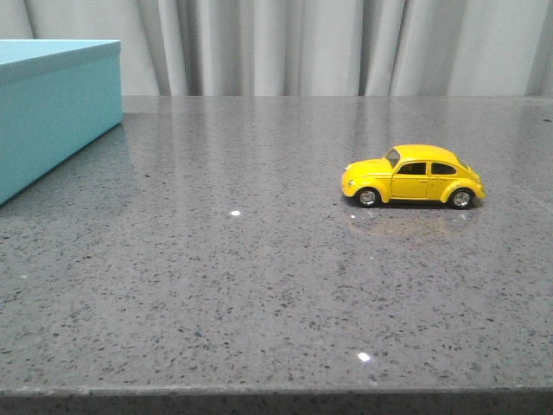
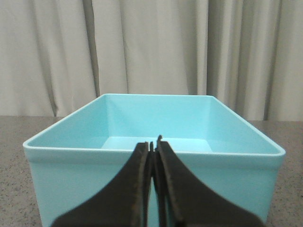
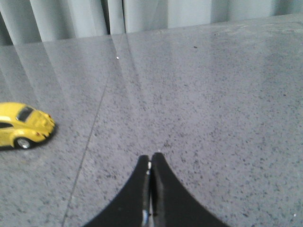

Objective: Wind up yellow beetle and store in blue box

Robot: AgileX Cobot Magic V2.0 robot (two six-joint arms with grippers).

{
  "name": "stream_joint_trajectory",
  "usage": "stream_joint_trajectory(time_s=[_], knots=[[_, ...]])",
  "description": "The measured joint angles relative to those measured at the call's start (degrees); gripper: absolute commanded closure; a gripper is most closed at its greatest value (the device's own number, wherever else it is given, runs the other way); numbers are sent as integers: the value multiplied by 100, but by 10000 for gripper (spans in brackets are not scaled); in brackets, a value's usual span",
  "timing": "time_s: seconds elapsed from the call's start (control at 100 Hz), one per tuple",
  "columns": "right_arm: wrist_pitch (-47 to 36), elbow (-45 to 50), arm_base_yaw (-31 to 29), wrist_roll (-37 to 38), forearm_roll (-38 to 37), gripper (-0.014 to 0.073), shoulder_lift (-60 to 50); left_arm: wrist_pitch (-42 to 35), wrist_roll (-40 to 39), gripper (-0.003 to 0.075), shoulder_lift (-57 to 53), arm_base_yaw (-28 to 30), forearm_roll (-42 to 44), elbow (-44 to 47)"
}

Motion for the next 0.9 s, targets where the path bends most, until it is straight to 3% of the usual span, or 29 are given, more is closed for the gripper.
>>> stream_joint_trajectory(time_s=[0.26,0.69,0.79,0.9], knots=[[524,-978,0,0,113,658,516,1049,0,741,343,0,0,-719],[1845,-2484,0,0,122,649,2129,1656,0,740,1698,0,-63,-2134],[1925,-2745,0,0,122,545,2469,1806,0,719,1945,0,-63,-2370],[1937,-3004,0,0,122,400,2741,1915,0,601,2203,0,-63,-2529]])
